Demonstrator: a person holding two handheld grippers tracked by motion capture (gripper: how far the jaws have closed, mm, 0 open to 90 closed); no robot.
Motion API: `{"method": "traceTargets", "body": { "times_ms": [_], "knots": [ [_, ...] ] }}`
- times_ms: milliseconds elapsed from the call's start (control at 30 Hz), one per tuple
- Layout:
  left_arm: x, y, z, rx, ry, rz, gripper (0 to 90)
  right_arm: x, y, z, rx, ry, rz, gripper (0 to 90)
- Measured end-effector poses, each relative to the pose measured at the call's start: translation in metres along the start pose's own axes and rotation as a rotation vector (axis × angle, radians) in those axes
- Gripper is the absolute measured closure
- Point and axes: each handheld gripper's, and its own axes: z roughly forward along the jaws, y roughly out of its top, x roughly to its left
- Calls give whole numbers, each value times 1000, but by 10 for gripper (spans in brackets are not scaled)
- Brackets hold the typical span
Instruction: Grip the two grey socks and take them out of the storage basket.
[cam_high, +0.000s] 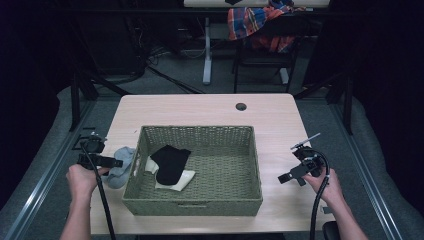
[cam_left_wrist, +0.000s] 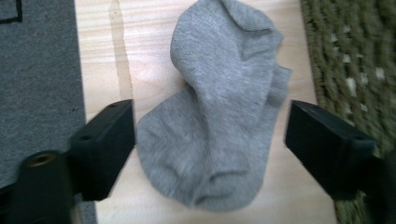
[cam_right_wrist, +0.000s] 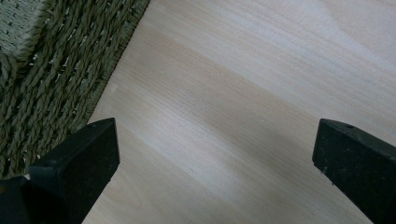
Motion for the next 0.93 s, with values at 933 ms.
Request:
{"method": "traceTargets", "body": {
  "times_ms": [933],
  "knots": [
    [-25, -55, -48, -24, 106, 41, 0, -4, -3, -3, 12, 2, -8, 10]
  ]
}}
